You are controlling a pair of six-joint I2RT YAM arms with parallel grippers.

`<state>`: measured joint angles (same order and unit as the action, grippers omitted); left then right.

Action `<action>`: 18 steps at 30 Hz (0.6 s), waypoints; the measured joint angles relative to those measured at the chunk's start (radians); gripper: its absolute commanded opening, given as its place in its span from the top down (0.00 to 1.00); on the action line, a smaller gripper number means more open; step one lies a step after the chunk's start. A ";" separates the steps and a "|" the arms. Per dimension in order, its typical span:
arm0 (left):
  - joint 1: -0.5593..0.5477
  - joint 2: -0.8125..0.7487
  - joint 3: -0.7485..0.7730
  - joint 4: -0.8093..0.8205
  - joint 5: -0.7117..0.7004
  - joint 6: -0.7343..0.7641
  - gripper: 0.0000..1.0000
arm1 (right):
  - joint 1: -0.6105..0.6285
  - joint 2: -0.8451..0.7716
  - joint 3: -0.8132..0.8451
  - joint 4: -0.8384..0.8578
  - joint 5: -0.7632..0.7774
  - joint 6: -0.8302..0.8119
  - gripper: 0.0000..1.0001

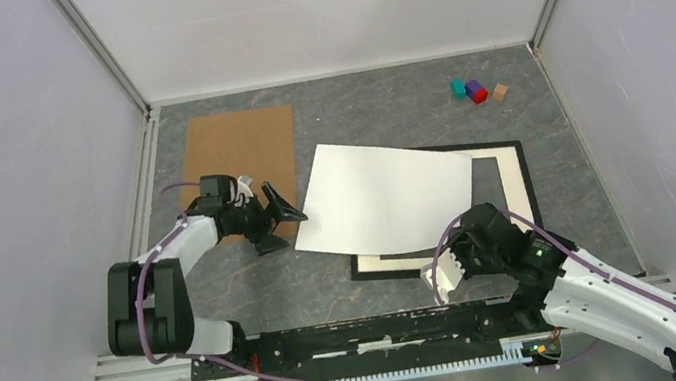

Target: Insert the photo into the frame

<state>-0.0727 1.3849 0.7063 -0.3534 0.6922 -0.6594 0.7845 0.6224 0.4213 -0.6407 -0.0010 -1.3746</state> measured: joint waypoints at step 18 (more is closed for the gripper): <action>-0.205 0.150 0.106 -0.071 -0.420 -0.010 0.00 | -0.002 -0.052 -0.044 0.013 -0.045 -0.023 1.00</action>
<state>-0.2779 1.5352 0.8120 -0.4244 0.2718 -0.6697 0.7822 0.5701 0.3775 -0.6273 -0.0463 -1.3975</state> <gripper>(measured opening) 0.996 0.004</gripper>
